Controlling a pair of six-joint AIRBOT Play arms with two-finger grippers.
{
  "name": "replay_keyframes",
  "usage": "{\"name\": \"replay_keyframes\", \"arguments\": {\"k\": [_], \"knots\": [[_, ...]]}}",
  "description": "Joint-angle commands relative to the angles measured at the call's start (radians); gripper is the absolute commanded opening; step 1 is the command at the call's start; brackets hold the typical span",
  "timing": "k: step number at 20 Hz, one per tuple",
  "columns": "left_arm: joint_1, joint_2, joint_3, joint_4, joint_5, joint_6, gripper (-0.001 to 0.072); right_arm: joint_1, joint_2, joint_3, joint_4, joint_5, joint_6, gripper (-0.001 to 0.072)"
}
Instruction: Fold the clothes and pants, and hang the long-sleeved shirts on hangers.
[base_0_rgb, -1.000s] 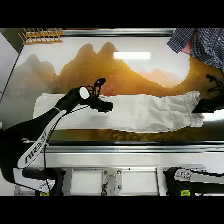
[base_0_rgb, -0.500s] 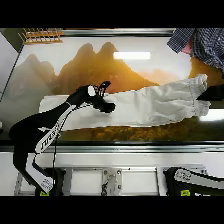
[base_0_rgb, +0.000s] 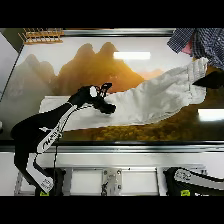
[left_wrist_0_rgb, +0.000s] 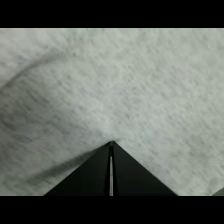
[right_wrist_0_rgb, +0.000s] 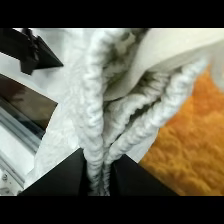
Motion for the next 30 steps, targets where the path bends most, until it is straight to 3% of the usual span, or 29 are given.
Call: {"name": "replay_keyframes", "arguments": {"k": [1, 6, 10, 22, 30], "knots": [[-0.015, -0.002, 0.0, 0.007, 0.003, 0.0, 0.0009, 0.012, 0.002, 0.012, 0.226, -0.004, 0.002, 0.004], [-0.024, -0.002, 0.0, 0.005, 0.007, -0.001, 0.0009, 0.082, 0.002, 0.012, 0.345, -0.113, 0.087, 0.004], [-0.024, -0.002, 0.0, 0.004, 0.016, -0.001, 0.0009, 0.18, 0.002, 0.014, 0.433, -0.135, 0.093, 0.0041], [-0.023, -0.002, 0.0, -0.002, 0.029, -0.001, 0.0009, 0.515, 0.001, 0.113, 0.457, -0.319, 0.09, 0.0041], [0.038, 0.112, 0.001, 0.0, 0.006, -0.012, 0.0009, 0.549, 0.001, 0.113, 0.457, -0.338, 0.068, 0.0041]]}}
